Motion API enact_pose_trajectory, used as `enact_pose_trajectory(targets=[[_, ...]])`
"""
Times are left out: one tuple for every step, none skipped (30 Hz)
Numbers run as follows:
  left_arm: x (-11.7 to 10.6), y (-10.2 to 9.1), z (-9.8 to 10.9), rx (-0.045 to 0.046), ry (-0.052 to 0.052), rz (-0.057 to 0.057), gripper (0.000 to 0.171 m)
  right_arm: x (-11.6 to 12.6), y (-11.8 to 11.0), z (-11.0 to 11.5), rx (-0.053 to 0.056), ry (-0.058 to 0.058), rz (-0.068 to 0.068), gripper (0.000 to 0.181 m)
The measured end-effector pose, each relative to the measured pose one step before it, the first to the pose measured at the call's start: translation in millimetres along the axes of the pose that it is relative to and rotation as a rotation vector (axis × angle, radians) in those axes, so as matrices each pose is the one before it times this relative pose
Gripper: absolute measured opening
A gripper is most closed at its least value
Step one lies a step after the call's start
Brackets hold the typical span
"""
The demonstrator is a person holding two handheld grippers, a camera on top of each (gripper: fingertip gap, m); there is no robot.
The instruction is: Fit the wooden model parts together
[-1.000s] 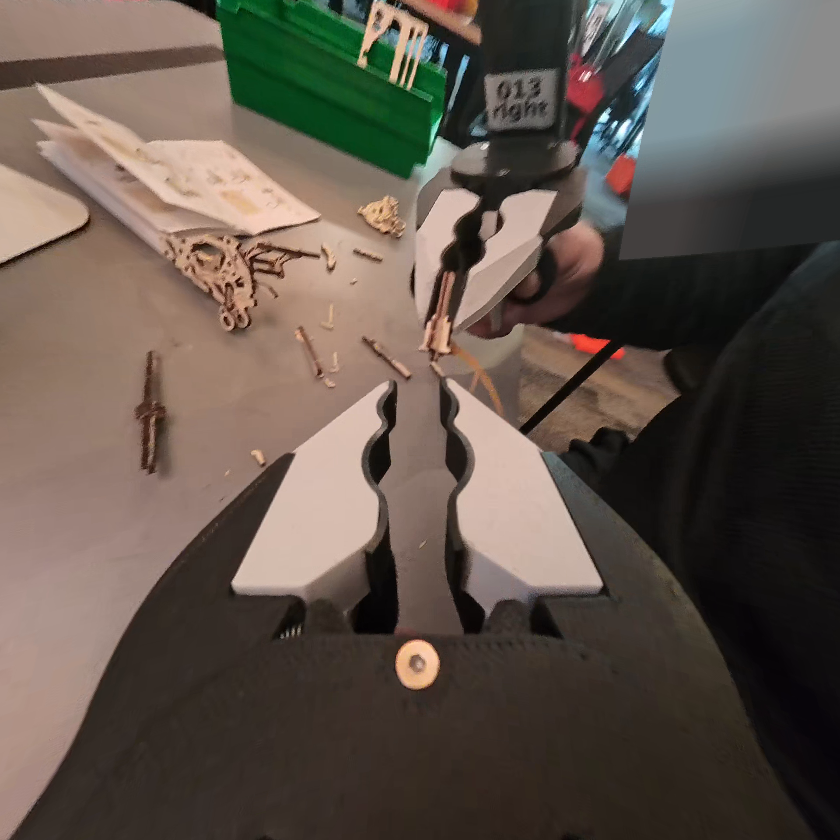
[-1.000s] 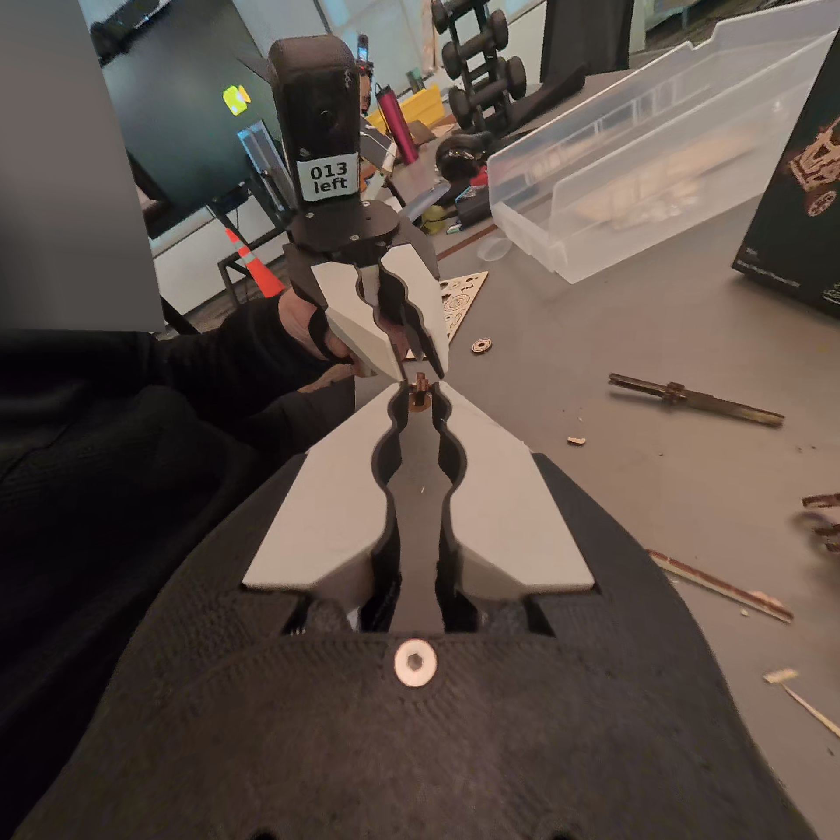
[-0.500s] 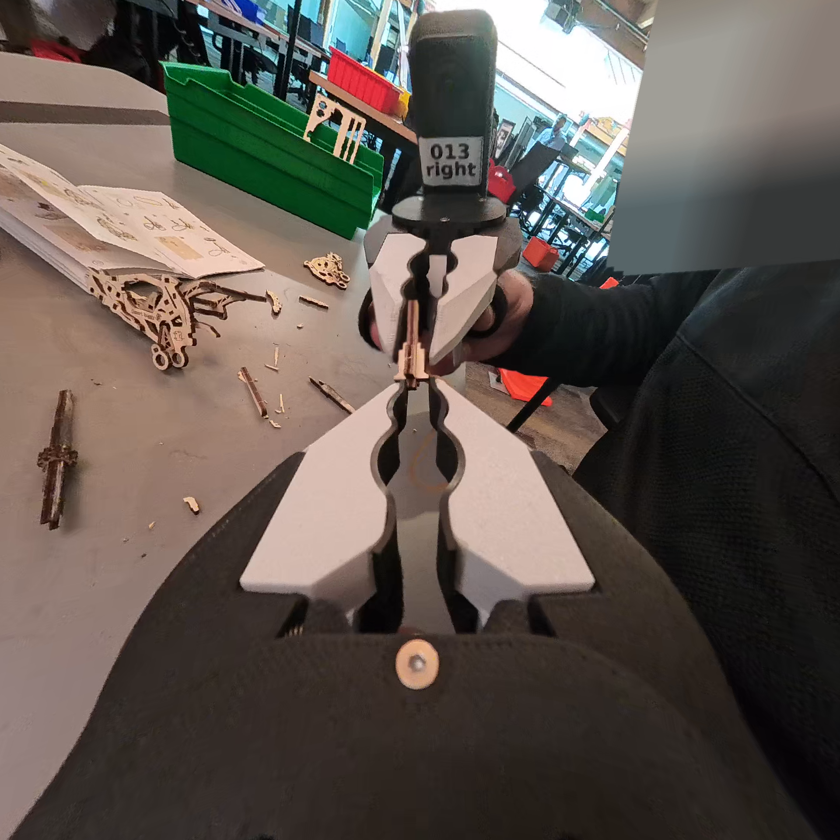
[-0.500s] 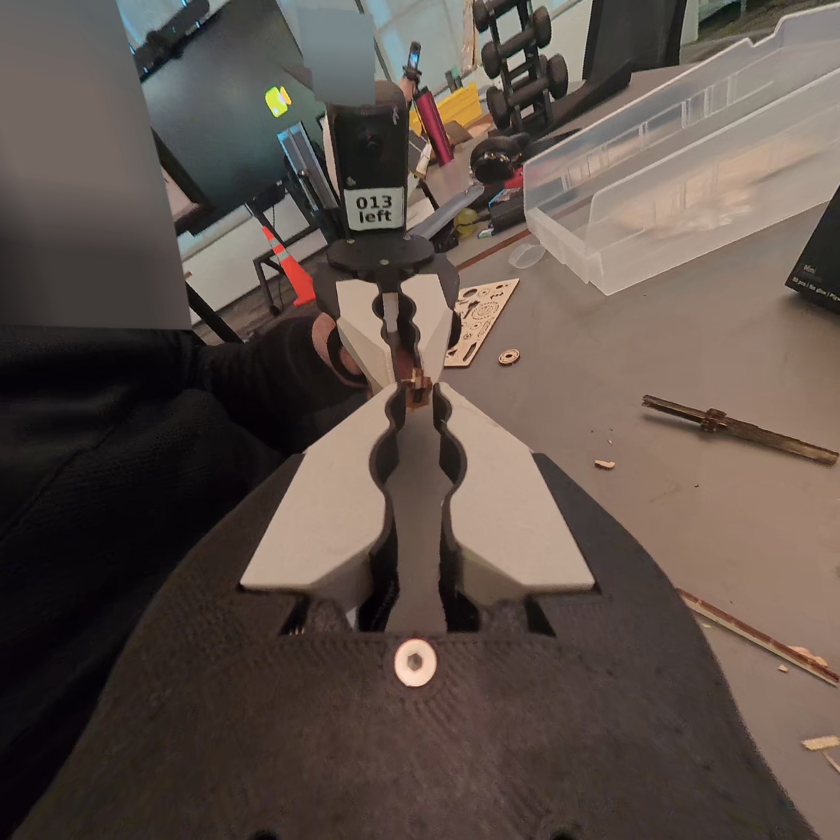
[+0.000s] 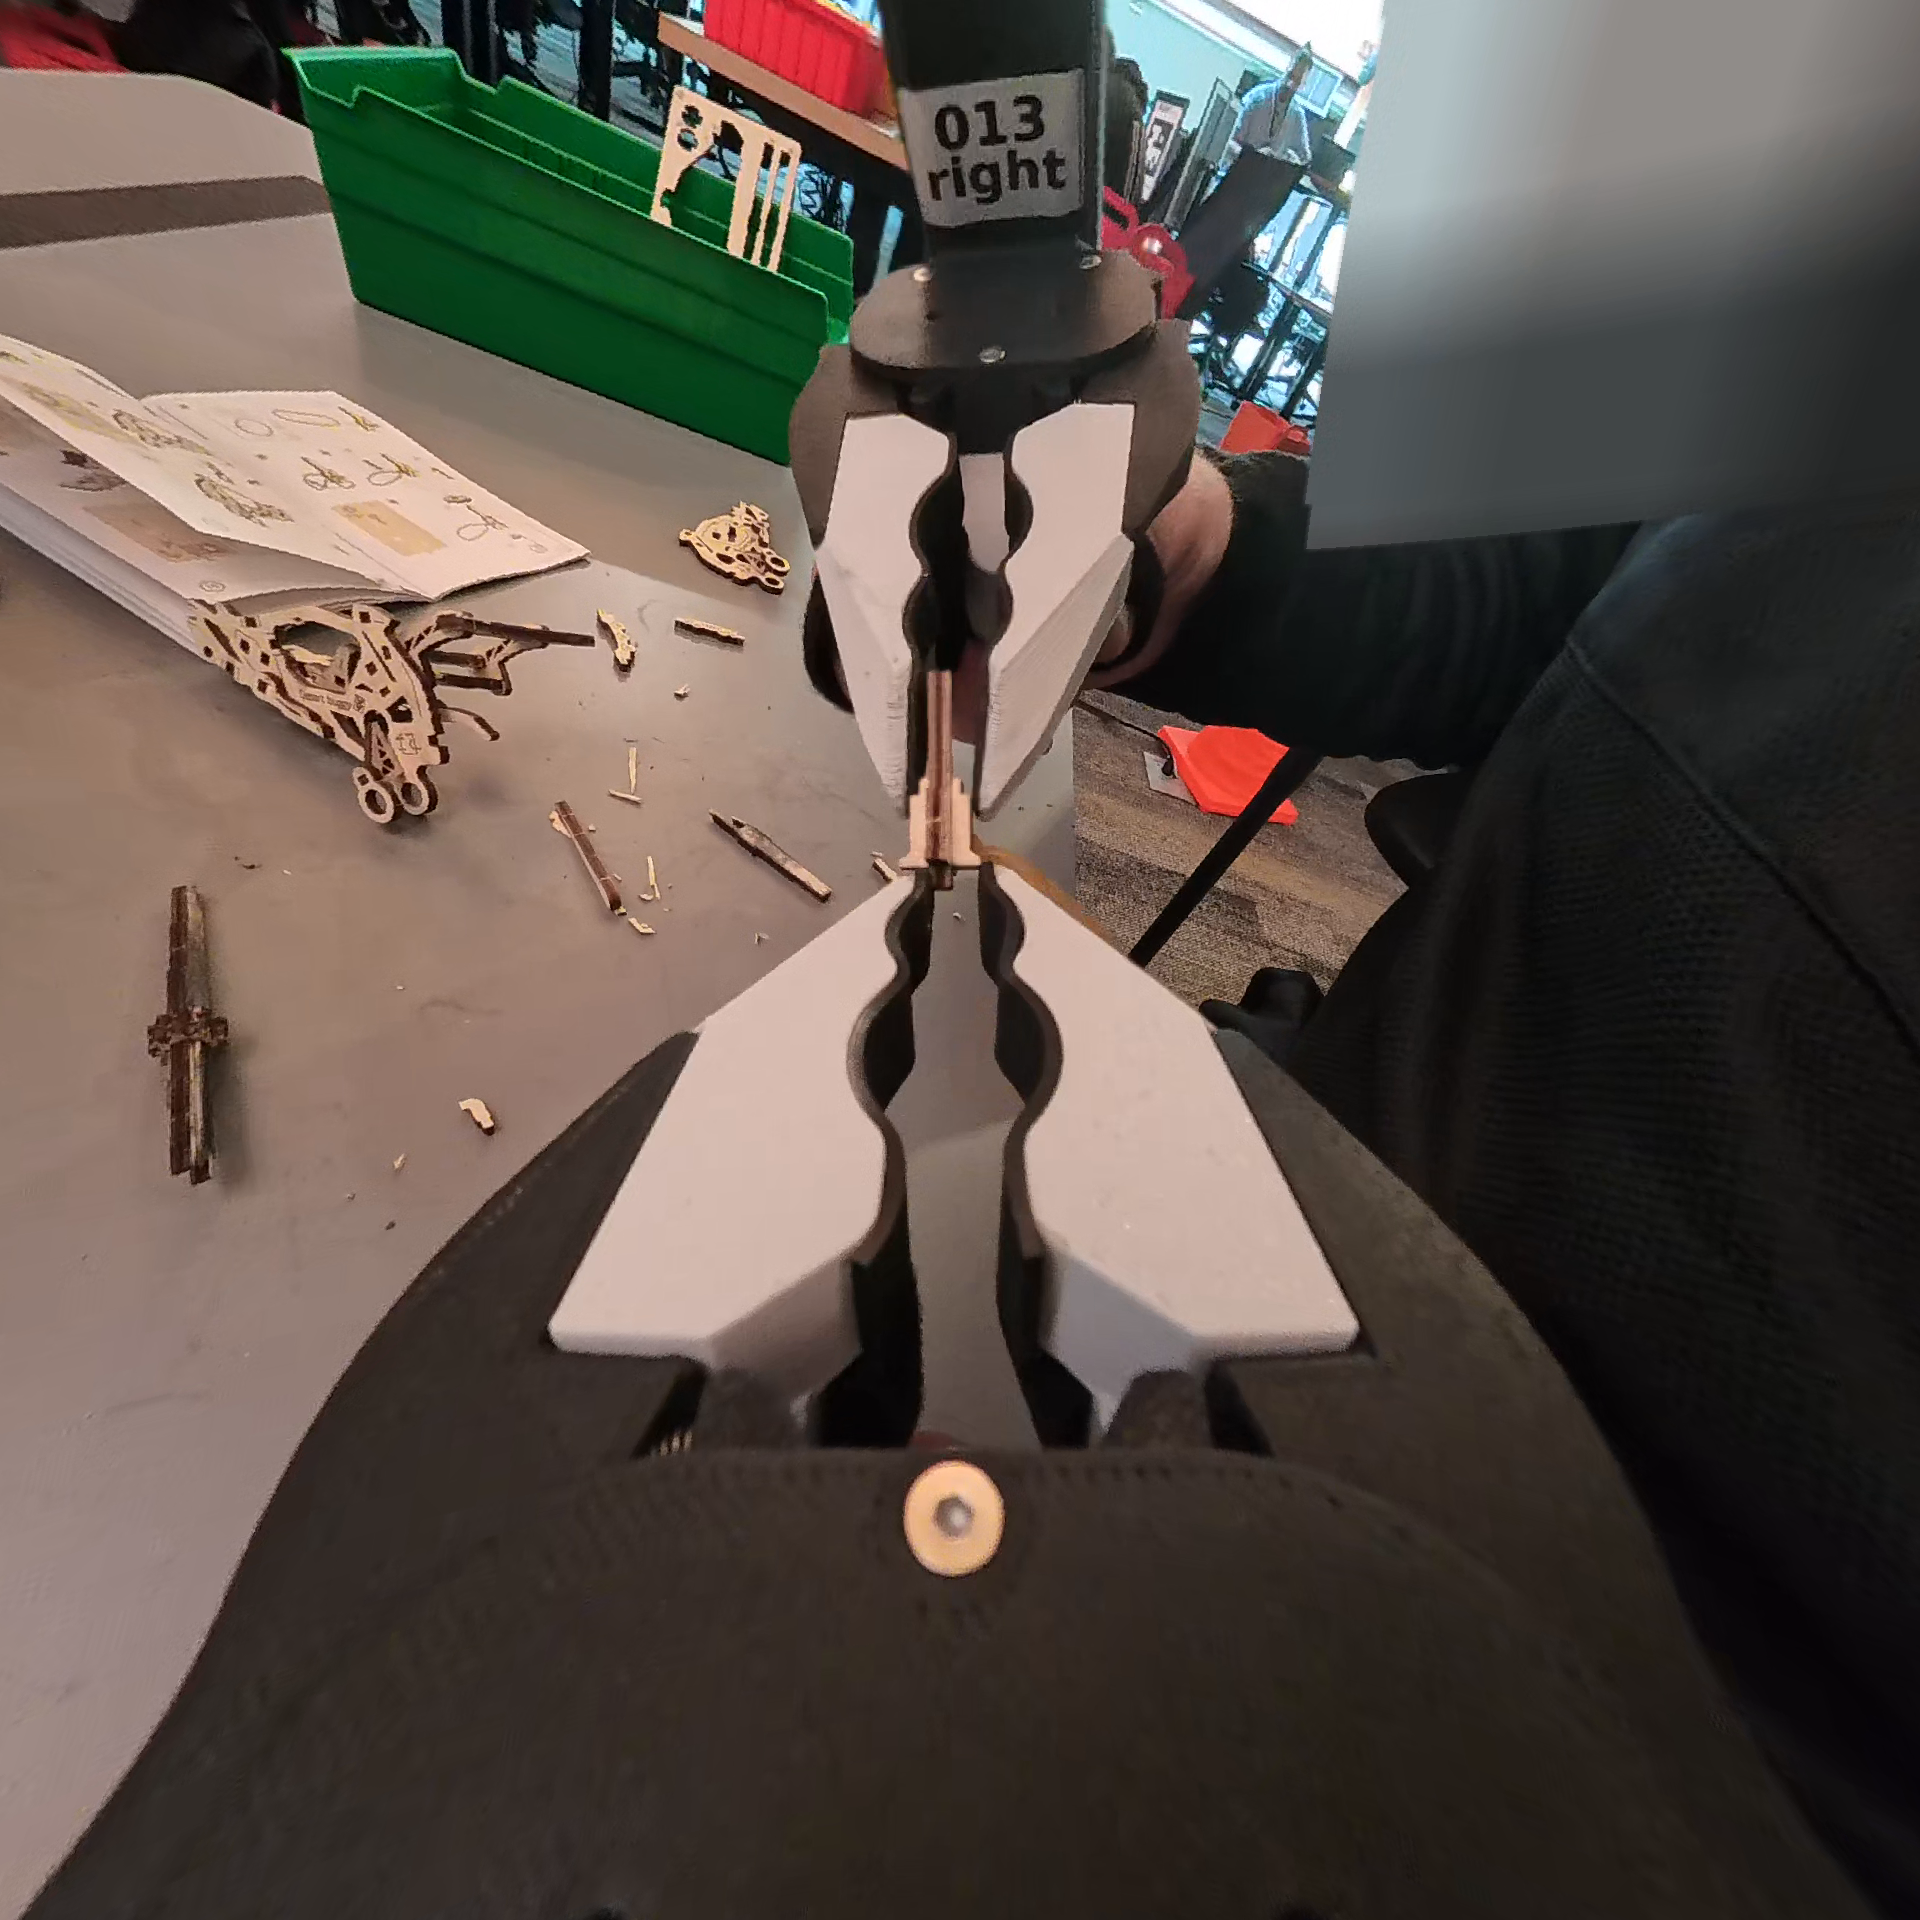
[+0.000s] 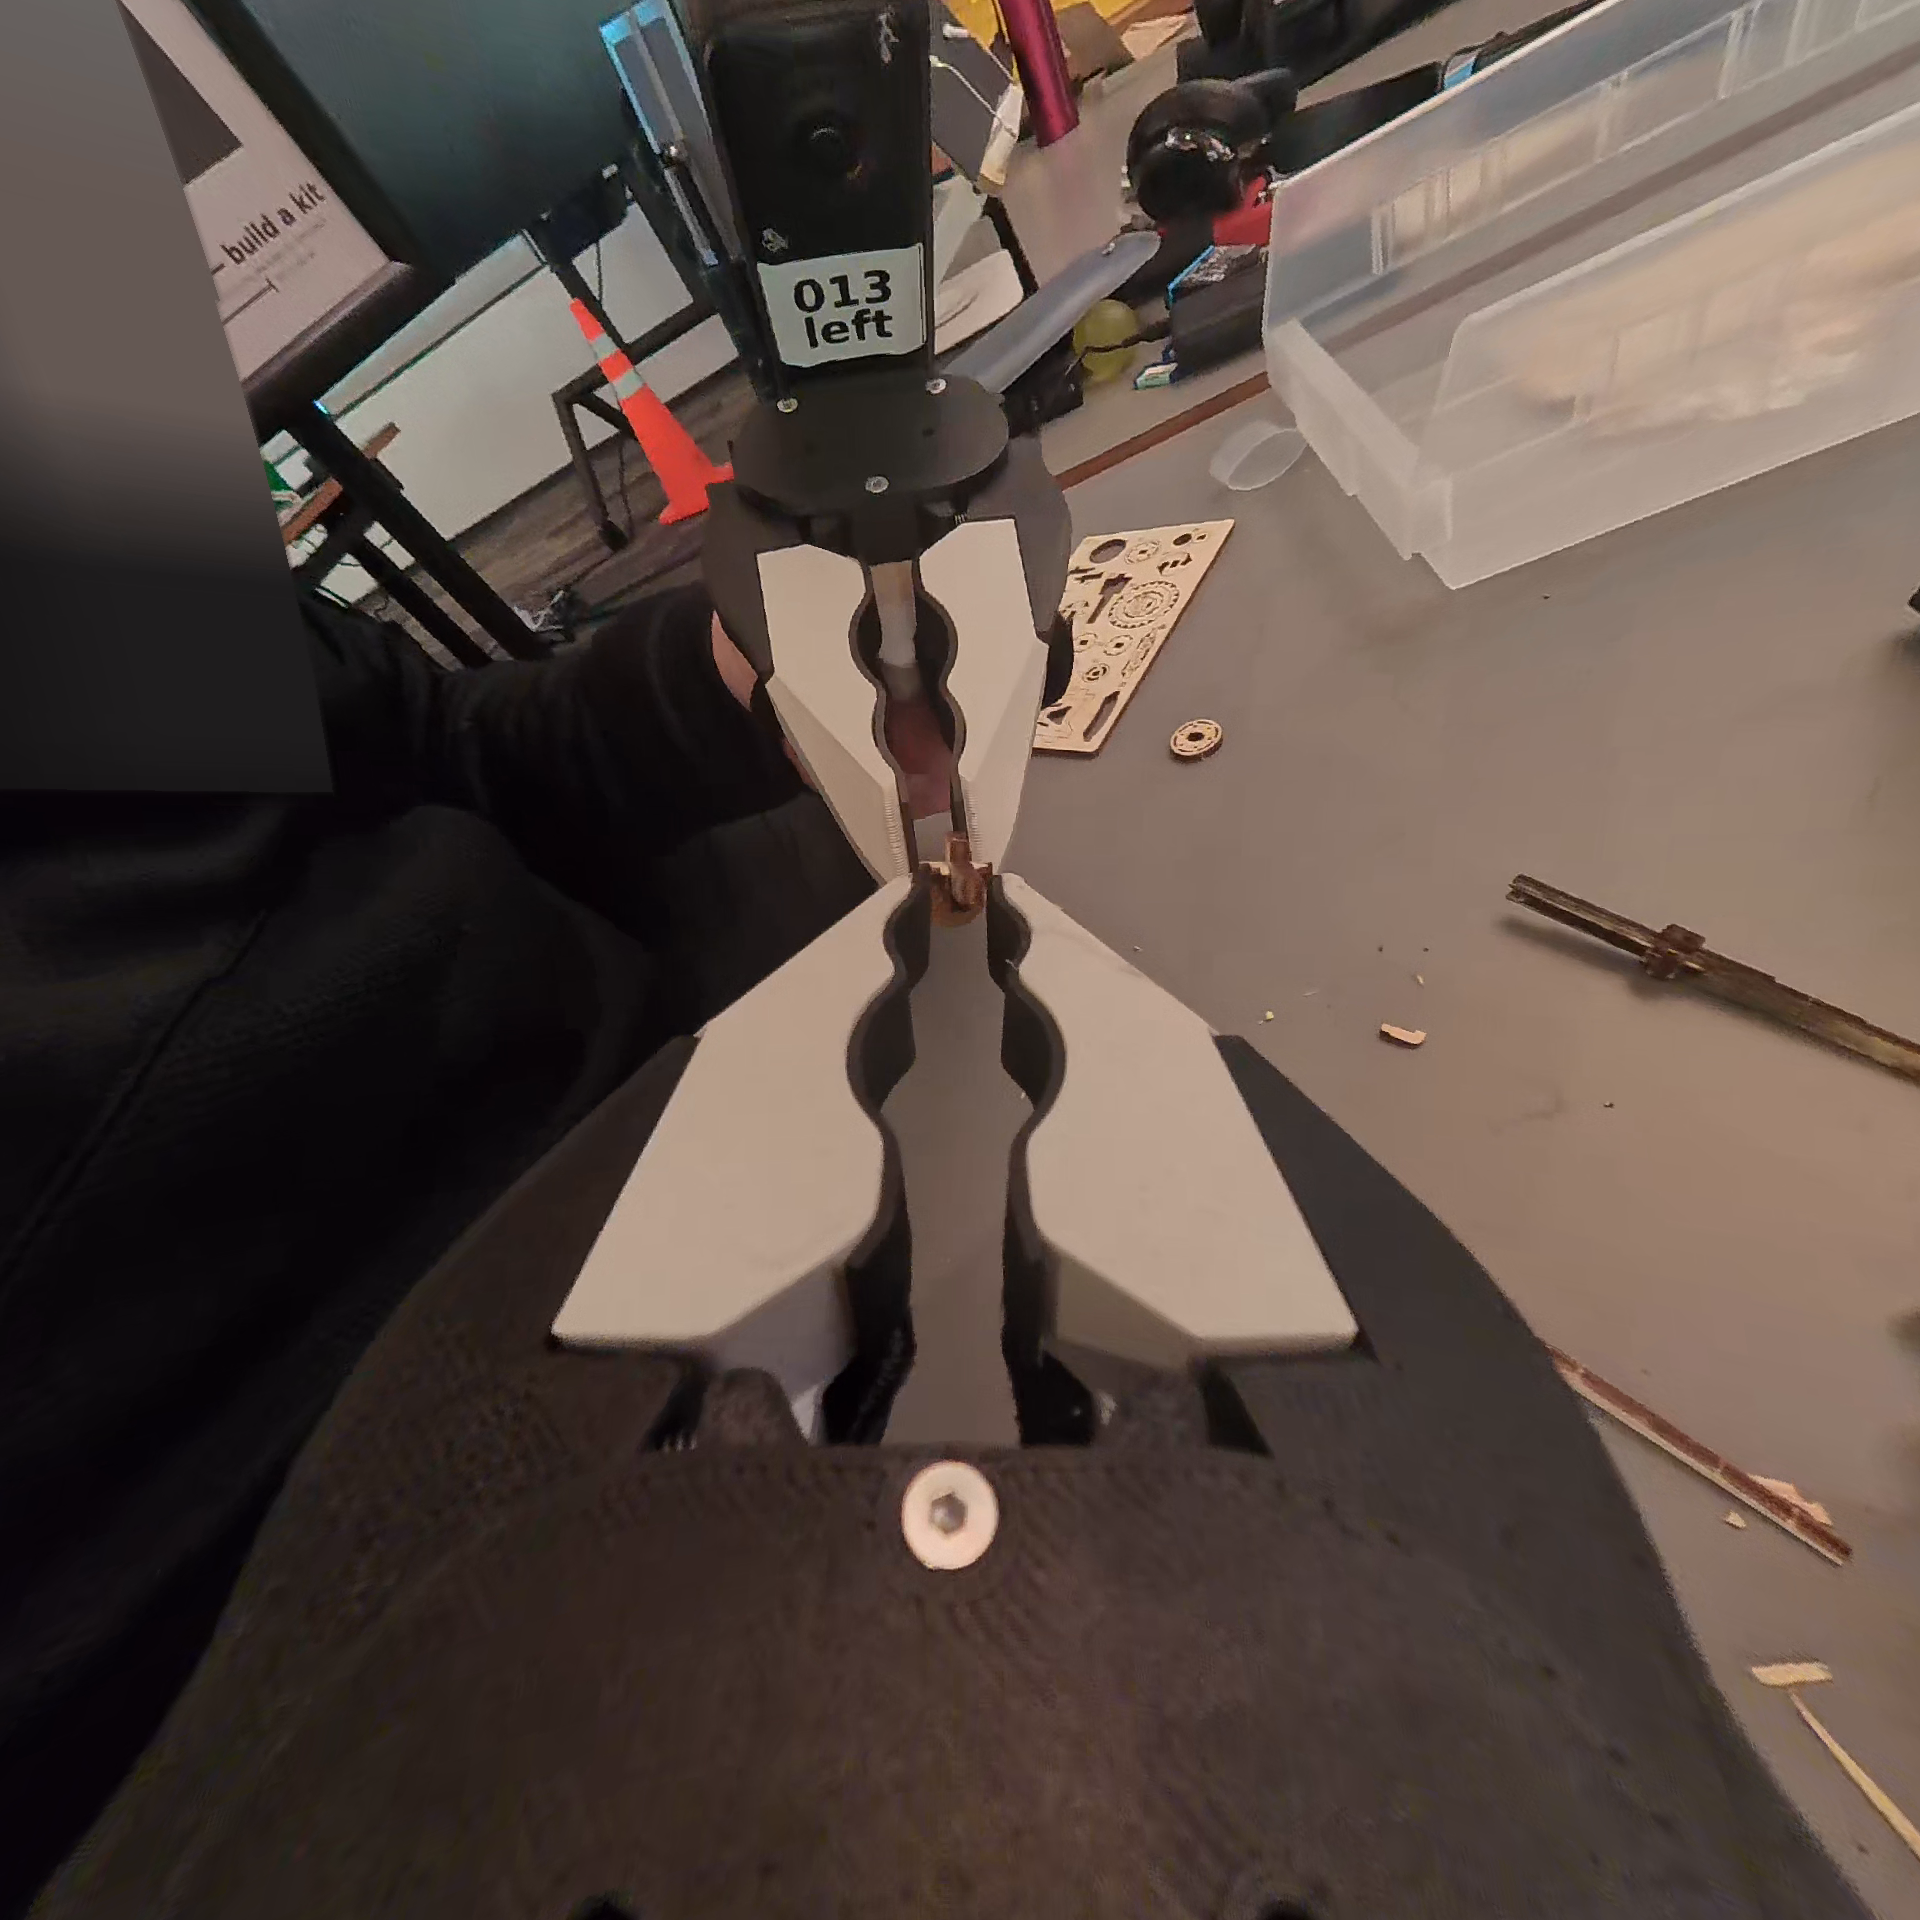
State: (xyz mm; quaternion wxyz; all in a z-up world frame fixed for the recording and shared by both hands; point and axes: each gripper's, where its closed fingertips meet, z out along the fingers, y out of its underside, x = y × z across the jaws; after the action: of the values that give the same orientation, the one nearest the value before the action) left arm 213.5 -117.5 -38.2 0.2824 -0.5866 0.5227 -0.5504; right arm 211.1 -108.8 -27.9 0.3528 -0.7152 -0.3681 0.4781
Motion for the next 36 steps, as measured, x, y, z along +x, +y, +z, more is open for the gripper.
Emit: enact_pose_trajectory(targets=[[1.05,0.14,0.03,-0.00164,0.0055,0.0020,0.007,-1.71,-1.07,-0.50,0.0102,-0.0188,0.0144,0.008],[0.85,-0.22,-0.02,0.00004,0.0042,0.0004,0.006,-1.29,-1.37,-1.00,0.0130,-0.0202,0.0199,0.008],[-0.69,0.11,-0.12,-0.00233,-0.0044,0.0018,0.006,-0.19,-0.77,-0.93,0.0086,-0.0114,0.0140,0.006],[-0.10,0.54,0.00,-0.00431,-0.0003,0.0015,0.006,0.33,-0.35,-0.65,0.0056,-0.0028,0.0041,0.006],[0.72,-0.16,0.01,0.00051,0.0048,-0.0003,0.006,0.13,0.25,-0.22,0.0010,-0.0007,0.0008,0.005],[0.05,0.27,0.06,-0.00218,0.0000,0.0002,0.006,0.23,0.25,0.21,-0.0015,0.0020,0.0005,0.004],[-0.52,0.73,0.29,-0.00527,-0.0036,0.0023,0.006,0.59,0.50,0.27,-0.0046,0.0049,0.0005,0.004],[0.03,0.36,0.24,-0.00353,0.0002,0.0002,0.006,0.35,0.24,0.33,-0.0046,0.0048,-0.0020,0.004],[0.00,0.22,0.20,-0.00187,-0.0005,0.0009,0.006,-0.01,-0.15,0.24,-0.0021,0.0032,-0.0033,0.004],[-0.27,0.43,0.10,-0.00426,-0.0027,0.0006,0.006,0.26,0.26,0.29,-0.0054,0.0056,-0.0033,0.004],[-0.46,0.71,0.14,-0.00568,-0.0041,0.0012,0.006,0.80,0.86,0.37,-0.0098,0.0104,-0.0076,0.004],[-0.88,0.87,0.08,-0.00612,-0.0051,0.0004,0.006,0.78,1.30,0.36,-0.0123,0.0125,-0.0109,0.004],[-0.87,0.78,-0.03,-0.00477,-0.0048,-0.0019,0.006,0.75,1.35,0.32,-0.0118,0.0130,-0.0132,0.003],[0.07,1.00,0.12,-0.00449,0.0011,-0.0006,0.006,0.36,1.02,0.35,-0.0099,0.0076,-0.0071,0.004],[-0.01,0.14,0.03,0.00212,0.0011,-0.0036,0.007,-0.09,0.27,0.17,-0.0036,0.0024,-0.0018,0.004],[-1.99,-0.90,-0.23,0.00969,-0.0097,-0.0095,0.007,1.33,-0.50,-0.13,0.0019,0.0132,-0.0070,0.003],[-1.53,0.28,-0.38,0.00335,-0.0048,-0.0120,0.009,1.79,0.02,0.22,0.0003,0.0167,-0.0073,0.003],[-2.12,0.91,-1.39,0.00087,-0.0094,-0.0114,0.013,1.67,1.53,0.88,-0.0073,0.0120,0.0001,0.003],[-4.97,2.01,-2.57,-0.00211,-0.0279,-0.0094,0.018,1.86,2.68,0.99,-0.0108,0.0107,0.0021,0.003],[-4.72,4.54,-3.05,-0.01342,-0.0264,-0.0059,0.020,3.34,3.51,1.19,-0.0134,0.0212,-0.0007,0.003],[-3.69,6.52,-3.11,-0.02058,-0.0186,-0.0071,0.021,3.81,5.78,1.81,-0.0279,0.0264,-0.0045,0.003],[-4.22,6.08,-3.40,-0.01195,-0.0217,-0.0107,0.021,4.13,6.74,2.32,-0.0356,0.0319,-0.0097,0.003],[-4.61,6.38,-3.32,-0.01131,-0.0224,-0.0114,0.021,3.21,5.92,2.78,-0.0322,0.0269,-0.0060,0.003],[-4.13,8.15,-2.86,-0.02272,-0.0165,-0.0081,0.021,2.77,4.46,2.96,-0.0272,0.0245,-0.0024,0.003],[-5.35,8.15,-2.28,-0.02435,-0.0220,-0.0054,0.021,3.99,4.48,3.17,-0.0303,0.0324,-0.0033,0.003],[-6.43,7.78,-1.09,-0.02379,-0.0270,-0.0052,0.021,4.19,5.21,3.99,-0.0354,0.0324,-0.0053,0.003],[-4.64,6.38,0.23,-0.01952,-0.0173,-0.0026,0.021,3.17,4.50,4.76,-0.0304,0.0259,-0.0063,0.003],[-2.88,4.24,1.05,-0.01142,-0.0078,-0.0020,0.021,2.45,3.83,5.62,-0.0249,0.0212,-0.0024,0.003],[-3.18,3.00,1.60,-0.00970,-0.0096,-0.0010,0.021,2.20,4.16,6.30,-0.0248,0.0199,-0.0053,0.003],[-3.77,2.16,1.80,-0.00707,-0.0156,0.0057,0.021,3.68,4.70,6.41,-0.0270,0.0295,-0.0123,0.003],[-3.72,2.39,1.99,-0.01084,-0.0151,0.0063,0.021,3.82,4.09,5.66,-0.0228,0.0308,-0.0102,0.003],[-2.66,2.55,2.17,-0.01205,-0.0088,0.0057,0.021,1.48,1.99,4.21,-0.0144,0.0142,0.0062,0.003],[-1.92,1.93,2.25,-0.00852,-0.0053,0.0032,0.021,0.11,-0.94,2.54,0.0001,0.0066,0.0110,0.003],[-1.12,1.16,2.00,-0.00335,-0.0048,0.0042,0.020,0.27,-0.85,1.83,-0.0044,0.0096,0.0007,0.003],[-0.62,0.67,1.36,-0.00134,-0.0060,0.0100,0.020,0.58,0.69,1.98,-0.0182,0.0126,-0.0076,0.003],[-0.10,0.46,0.84,-0.00088,-0.0022,0.0100,0.020,1.33,0.74,1.73,-0.0179,0.0168,-0.0061,0.003]])
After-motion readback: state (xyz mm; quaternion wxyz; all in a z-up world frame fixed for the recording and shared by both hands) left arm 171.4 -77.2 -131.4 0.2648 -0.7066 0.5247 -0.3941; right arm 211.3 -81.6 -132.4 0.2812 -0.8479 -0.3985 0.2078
